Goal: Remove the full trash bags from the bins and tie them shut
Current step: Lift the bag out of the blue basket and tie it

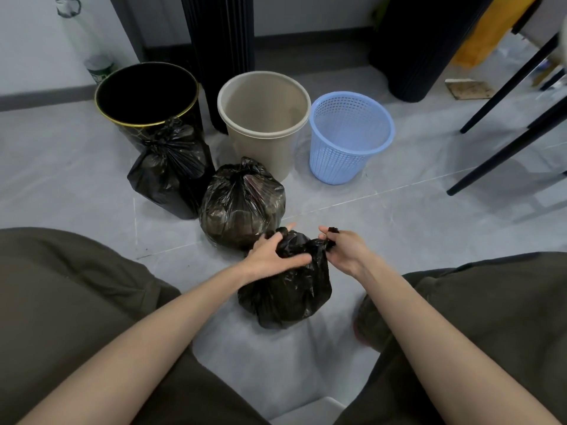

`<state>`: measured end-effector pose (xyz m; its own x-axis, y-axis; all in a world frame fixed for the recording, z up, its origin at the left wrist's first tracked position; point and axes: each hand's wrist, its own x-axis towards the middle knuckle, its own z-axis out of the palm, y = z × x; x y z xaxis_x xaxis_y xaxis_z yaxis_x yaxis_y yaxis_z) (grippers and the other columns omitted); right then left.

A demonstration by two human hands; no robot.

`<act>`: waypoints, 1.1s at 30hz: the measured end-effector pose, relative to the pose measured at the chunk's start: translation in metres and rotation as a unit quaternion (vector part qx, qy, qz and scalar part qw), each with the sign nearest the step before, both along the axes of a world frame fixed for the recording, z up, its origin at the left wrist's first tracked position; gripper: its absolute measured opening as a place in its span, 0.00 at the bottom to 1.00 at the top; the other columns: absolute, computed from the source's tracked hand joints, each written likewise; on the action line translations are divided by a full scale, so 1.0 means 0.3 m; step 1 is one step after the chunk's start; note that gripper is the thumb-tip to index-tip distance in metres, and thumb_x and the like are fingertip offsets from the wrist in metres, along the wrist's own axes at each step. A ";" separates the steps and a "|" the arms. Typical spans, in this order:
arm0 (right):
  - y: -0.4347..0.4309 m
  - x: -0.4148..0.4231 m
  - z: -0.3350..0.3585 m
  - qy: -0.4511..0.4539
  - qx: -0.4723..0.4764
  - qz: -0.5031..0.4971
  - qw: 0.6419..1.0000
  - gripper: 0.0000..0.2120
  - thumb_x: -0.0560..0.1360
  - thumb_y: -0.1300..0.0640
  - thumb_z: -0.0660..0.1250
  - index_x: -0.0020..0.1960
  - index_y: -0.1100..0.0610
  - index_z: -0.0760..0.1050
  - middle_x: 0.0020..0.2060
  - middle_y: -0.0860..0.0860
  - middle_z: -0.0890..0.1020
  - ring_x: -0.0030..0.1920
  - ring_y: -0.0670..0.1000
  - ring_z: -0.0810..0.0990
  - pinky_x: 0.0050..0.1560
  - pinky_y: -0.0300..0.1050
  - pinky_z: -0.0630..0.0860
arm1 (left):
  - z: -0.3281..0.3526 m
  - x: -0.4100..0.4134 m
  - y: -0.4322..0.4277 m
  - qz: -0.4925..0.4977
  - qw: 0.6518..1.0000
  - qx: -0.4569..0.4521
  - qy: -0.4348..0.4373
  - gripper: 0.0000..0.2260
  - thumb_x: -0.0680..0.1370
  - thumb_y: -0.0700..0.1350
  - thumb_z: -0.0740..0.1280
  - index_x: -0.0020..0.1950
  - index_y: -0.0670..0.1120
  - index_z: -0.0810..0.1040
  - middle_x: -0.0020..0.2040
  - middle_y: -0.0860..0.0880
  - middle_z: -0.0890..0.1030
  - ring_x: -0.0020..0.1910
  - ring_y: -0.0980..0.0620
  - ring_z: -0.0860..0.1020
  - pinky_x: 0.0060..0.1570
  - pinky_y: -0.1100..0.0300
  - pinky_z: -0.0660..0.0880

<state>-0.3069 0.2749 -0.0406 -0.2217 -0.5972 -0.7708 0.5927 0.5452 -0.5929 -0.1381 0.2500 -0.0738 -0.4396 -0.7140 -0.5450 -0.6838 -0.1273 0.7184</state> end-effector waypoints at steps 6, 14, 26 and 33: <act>0.008 0.012 0.049 -0.047 0.014 0.036 0.998 0.12 0.81 0.69 0.52 0.46 0.64 0.73 0.36 0.56 0.74 0.36 0.49 0.75 0.28 0.38 0.80 | -0.028 -0.081 0.045 -0.070 0.986 -0.096 -0.115 0.41 0.62 0.69 0.71 0.69 0.73 0.52 0.63 0.44 0.62 0.66 0.42 0.61 0.65 0.53 0.59; -0.004 -0.006 0.062 0.068 -0.055 0.072 0.994 0.10 0.80 0.70 0.54 0.55 0.63 0.72 0.34 0.54 0.74 0.34 0.48 0.73 0.33 0.36 0.75 | -0.094 -0.139 0.059 -0.041 0.974 -0.105 -0.195 0.29 0.73 0.65 0.63 0.62 0.43 0.72 0.64 0.45 0.64 0.64 0.43 0.63 0.62 0.53 0.60; 0.091 -0.065 -0.056 0.586 -0.023 0.594 0.550 0.16 0.78 0.58 0.53 0.60 0.58 0.75 0.55 0.57 0.76 0.59 0.58 0.73 0.59 0.49 0.66 | -0.086 -0.059 0.009 -0.084 0.959 -0.160 -0.218 0.10 0.77 0.43 0.60 0.53 0.39 0.74 0.61 0.43 0.63 0.60 0.41 0.61 0.58 0.53 0.59; 0.083 -0.007 0.023 0.252 -0.022 0.401 0.880 0.15 0.77 0.49 0.63 0.34 0.52 0.78 0.33 0.45 0.77 0.40 0.46 0.73 0.48 0.35 0.71 | -0.090 -0.071 0.020 -0.100 0.960 -0.171 -0.197 0.15 0.79 0.49 0.59 0.58 0.39 0.73 0.62 0.43 0.62 0.60 0.42 0.61 0.57 0.54 0.59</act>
